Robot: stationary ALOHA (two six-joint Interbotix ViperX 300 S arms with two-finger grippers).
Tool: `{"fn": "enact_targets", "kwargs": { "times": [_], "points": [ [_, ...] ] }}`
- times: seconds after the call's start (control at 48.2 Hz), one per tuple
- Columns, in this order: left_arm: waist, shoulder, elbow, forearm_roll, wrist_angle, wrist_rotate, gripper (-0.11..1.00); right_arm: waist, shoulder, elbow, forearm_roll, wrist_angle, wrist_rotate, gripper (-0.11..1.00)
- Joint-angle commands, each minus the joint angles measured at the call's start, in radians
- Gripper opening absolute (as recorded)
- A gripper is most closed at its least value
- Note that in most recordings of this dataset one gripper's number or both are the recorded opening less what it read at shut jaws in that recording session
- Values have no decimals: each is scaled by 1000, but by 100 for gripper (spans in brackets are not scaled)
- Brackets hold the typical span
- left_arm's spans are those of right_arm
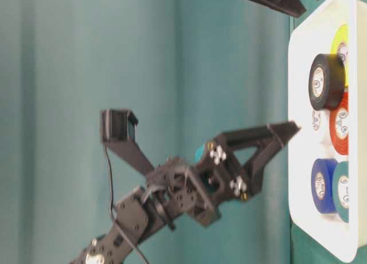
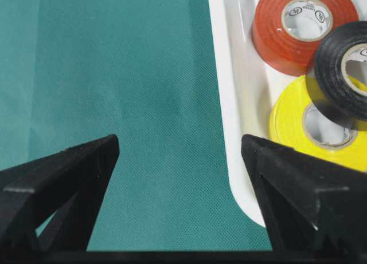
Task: Put the tape alternately from left to right into the white case.
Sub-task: 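Withdraw the left gripper to the left of the tray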
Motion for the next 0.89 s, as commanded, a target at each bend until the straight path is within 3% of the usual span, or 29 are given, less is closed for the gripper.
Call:
{"fn": "enact_targets", "kwargs": {
  "times": [0.0, 0.871],
  "points": [
    [-18, -58, 20, -3, -12, 0, 100, 2, -14, -9, 2, -8, 0, 75],
    [-115, -356, 460, -6, -433, -6, 100, 2, -14, -6, 2, -8, 0, 75]
  ]
}}
